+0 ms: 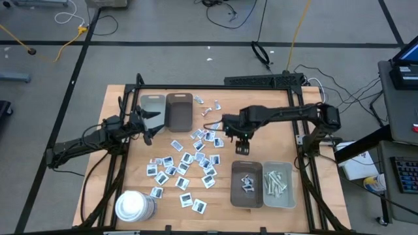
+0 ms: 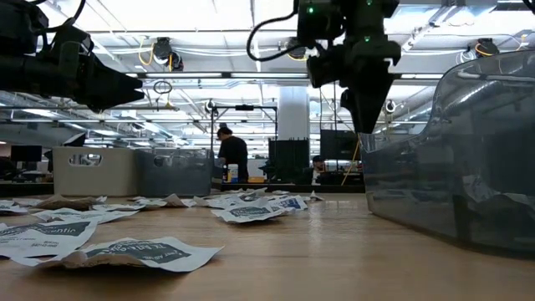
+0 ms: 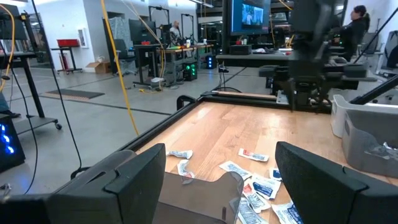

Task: Pick & Place First Aid Supplies
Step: Put the white alcohol pad into the bottom black bin

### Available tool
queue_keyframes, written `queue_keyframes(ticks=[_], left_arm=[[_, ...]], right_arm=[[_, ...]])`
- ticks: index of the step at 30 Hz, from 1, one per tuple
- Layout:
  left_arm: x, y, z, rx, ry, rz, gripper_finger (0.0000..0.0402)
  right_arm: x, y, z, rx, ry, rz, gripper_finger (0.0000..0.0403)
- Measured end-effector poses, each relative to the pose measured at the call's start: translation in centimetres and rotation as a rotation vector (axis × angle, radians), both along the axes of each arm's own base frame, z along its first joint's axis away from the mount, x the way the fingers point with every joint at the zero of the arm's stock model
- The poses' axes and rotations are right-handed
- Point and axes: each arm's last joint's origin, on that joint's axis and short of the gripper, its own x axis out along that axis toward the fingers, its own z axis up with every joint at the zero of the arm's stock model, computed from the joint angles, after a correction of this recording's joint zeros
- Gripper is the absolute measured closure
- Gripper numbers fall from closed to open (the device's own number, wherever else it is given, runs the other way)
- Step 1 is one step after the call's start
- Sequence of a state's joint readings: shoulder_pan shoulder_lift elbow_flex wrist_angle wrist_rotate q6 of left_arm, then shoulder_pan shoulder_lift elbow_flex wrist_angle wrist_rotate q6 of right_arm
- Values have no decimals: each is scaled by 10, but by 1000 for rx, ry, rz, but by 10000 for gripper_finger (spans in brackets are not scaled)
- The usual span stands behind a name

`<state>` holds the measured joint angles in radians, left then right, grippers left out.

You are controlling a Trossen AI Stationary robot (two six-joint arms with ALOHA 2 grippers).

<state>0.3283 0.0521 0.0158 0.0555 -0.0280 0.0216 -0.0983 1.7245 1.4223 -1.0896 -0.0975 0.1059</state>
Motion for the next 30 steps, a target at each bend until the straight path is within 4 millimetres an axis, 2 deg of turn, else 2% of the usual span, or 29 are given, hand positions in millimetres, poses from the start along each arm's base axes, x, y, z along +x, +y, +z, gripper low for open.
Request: queue_keyframes(ticks=[4, 6, 15, 23, 30], left_arm=[[0, 0, 0, 0, 0, 0, 96], [0, 0, 0, 0, 0, 0, 96], [0, 0, 0, 0, 0, 0, 96], [0, 0, 0, 0, 0, 0, 96], [0, 0, 0, 0, 0, 0, 96]], right_arm=[[0, -9, 1, -2, -8, -13, 193], [3, -10, 7, -11, -30, -14, 193], [45, -18, 33, -83, -105, 6, 193], [81, -27, 31, -92, -81, 37, 193], [96, -30, 4, -87, -41, 38, 193]])
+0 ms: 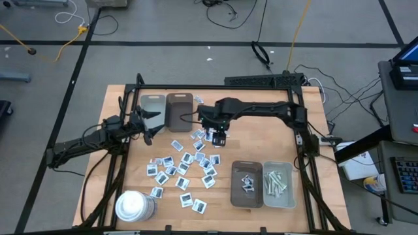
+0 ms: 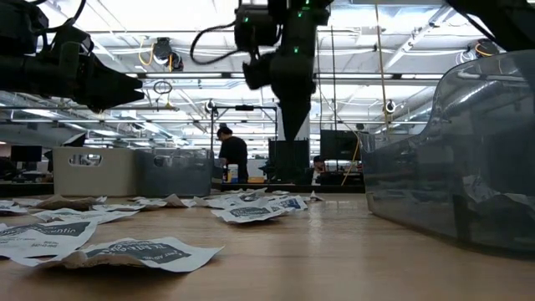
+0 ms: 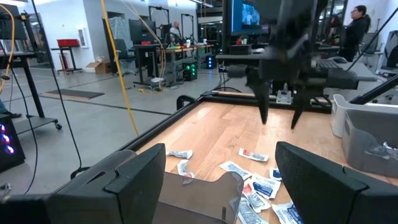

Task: Pick & Place First Aid Supplies
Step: Put the white alcohol pad into the bottom black bin

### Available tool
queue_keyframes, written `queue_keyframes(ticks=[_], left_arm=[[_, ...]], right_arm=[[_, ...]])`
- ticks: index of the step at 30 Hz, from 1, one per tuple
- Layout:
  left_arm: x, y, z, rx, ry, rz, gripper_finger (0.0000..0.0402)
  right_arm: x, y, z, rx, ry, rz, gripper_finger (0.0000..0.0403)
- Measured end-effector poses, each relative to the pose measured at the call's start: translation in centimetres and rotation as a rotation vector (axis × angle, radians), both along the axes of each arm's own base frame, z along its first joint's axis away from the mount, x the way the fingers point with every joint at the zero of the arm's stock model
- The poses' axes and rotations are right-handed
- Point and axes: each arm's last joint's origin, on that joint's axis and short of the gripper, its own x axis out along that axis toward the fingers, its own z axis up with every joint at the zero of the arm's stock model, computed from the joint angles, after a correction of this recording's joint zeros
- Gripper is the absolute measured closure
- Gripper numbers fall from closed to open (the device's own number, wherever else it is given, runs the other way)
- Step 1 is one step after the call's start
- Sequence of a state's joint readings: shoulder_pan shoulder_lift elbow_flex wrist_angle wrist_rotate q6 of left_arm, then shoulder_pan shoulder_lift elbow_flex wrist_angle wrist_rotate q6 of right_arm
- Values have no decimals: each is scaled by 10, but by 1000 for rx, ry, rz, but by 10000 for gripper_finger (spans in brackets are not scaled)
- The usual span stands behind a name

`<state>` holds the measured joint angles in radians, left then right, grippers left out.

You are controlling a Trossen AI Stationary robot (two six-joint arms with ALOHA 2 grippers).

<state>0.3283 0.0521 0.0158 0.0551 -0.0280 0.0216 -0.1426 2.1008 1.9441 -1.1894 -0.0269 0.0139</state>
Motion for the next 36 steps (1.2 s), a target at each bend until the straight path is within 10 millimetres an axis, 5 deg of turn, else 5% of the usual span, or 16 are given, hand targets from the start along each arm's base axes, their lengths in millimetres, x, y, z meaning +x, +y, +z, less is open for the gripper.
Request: queue_keyframes(ticks=[13, 26, 30, 36], left_arm=[[0, 0, 0, 0, 0, 0, 96], [0, 0, 0, 0, 0, 0, 96], [0, 0, 0, 0, 0, 0, 96], [0, 0, 0, 0, 0, 0, 96]], right_arm=[[4, 10, -62, 9, 23, -25, 193], [-4, 11, -95, -49, 1, -31, 200], [-4, 12, -96, -50, 4, -17, 243], [-3, 16, -96, -52, -4, 52, 367]])
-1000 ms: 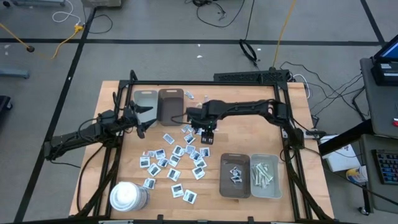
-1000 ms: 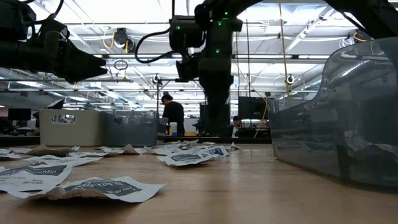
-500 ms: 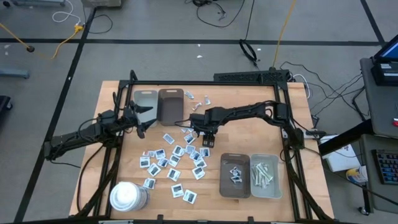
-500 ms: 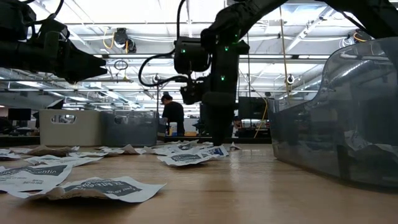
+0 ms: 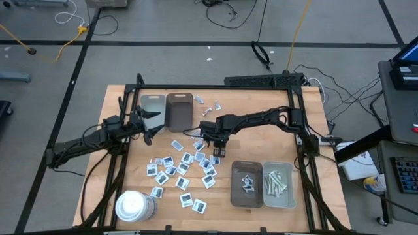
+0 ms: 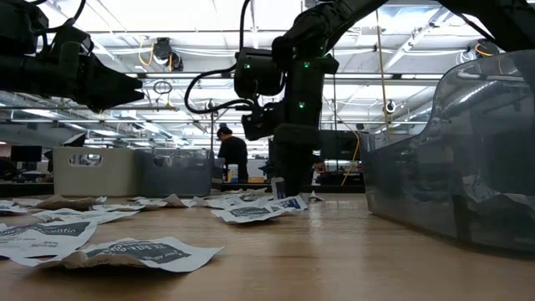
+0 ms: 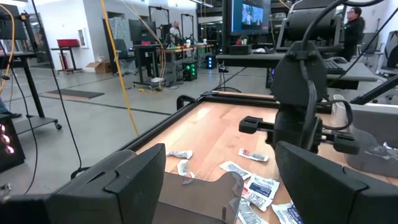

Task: Pick & Place First Aid Supplies
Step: Put the white alcohol pad into the bottom black bin

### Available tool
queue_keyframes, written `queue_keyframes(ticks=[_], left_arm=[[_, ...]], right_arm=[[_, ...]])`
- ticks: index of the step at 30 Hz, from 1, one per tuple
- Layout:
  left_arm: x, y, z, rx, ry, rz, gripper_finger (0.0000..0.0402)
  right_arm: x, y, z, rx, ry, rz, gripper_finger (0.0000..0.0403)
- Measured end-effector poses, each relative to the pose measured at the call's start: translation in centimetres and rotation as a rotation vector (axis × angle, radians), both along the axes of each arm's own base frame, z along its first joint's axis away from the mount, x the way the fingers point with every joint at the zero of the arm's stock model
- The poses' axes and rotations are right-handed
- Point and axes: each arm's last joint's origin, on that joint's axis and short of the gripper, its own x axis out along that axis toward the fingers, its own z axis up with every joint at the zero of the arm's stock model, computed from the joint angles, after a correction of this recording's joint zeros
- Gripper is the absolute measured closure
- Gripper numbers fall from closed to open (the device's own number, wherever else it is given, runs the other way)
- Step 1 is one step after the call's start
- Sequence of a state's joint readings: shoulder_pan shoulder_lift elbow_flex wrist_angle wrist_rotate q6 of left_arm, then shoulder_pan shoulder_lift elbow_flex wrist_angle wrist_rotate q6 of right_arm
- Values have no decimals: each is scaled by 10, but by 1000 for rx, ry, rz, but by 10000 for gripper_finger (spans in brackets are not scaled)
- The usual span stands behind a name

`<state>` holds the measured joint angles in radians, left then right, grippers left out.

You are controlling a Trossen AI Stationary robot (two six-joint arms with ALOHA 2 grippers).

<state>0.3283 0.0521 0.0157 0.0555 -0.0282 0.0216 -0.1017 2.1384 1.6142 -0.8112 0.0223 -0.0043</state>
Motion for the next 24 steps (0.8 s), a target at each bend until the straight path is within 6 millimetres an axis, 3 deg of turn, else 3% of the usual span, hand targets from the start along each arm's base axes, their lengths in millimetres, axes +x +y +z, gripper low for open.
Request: queue_keyframes(ticks=[2, 8, 14, 24], left_arm=[[0, 0, 0, 0, 0, 0, 96], [0, 0, 0, 0, 0, 0, 96], [0, 0, 0, 0, 0, 0, 96], [0, 0, 0, 0, 0, 0, 96]], right_arm=[[0, 0, 0, 0, 1, 11, 392], [-4, 0, 8, 7, 35, -18, 399], [-13, 1, 47, 39, 33, -53, 400], [-36, 9, 87, 135, 69, -210, 400]])
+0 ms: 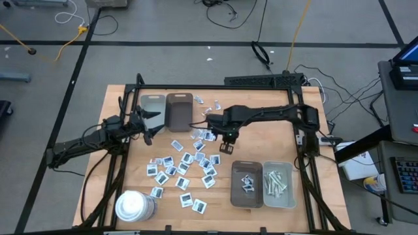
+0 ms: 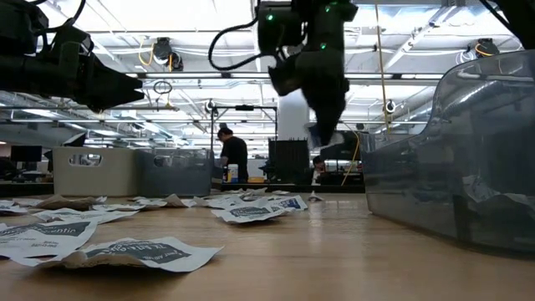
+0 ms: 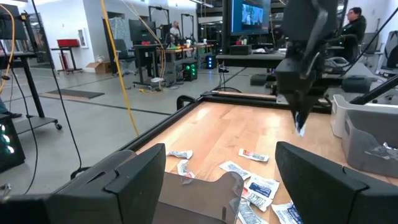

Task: Pick & Place First Aid Supplies
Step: Put the white alcohol pad into the bottom black bin

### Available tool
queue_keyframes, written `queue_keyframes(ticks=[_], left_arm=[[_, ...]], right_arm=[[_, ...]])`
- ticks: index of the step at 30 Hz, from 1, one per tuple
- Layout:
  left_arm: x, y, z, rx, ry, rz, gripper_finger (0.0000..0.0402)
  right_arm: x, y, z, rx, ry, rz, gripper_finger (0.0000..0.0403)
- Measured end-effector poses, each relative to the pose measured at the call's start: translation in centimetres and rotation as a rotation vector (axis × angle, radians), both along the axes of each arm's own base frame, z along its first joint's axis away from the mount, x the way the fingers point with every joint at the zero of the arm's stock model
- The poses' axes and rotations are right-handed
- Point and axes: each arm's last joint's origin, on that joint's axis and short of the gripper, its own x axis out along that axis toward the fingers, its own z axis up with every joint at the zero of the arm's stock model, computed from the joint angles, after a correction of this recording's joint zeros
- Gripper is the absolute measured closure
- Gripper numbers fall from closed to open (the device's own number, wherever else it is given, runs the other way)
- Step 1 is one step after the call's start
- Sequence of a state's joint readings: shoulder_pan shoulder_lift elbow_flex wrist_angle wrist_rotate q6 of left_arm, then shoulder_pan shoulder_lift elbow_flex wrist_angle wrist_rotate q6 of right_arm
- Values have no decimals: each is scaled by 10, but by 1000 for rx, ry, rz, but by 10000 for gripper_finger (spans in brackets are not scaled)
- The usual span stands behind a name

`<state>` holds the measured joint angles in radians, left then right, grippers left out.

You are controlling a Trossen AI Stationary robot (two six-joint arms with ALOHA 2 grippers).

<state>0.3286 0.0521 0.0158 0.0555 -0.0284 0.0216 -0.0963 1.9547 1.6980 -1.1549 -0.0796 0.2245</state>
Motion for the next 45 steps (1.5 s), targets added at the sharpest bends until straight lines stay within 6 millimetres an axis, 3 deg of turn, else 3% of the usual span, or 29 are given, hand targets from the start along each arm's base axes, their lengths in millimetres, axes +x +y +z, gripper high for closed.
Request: queue_keyframes(ticks=[5, 12, 19, 33, 38, 45], left_arm=[[0, 0, 0, 0, 0, 0, 96], [0, 0, 0, 0, 0, 0, 96], [0, 0, 0, 0, 0, 0, 96], [0, 0, 0, 0, 0, 0, 96], [0, 0, 0, 0, 0, 0, 96], [0, 0, 0, 0, 0, 0, 96]], right_arm=[[-12, 1, 17, 10, 6, -104, 401], [-14, 12, 25, 5, -12, -86, 401], [-17, 62, 26, -12, 8, -11, 401], [-46, 161, 32, -2, 23, 107, 401], [-56, 183, 33, 1, 29, 124, 401], [-59, 192, 27, -41, 4, 170, 401]])
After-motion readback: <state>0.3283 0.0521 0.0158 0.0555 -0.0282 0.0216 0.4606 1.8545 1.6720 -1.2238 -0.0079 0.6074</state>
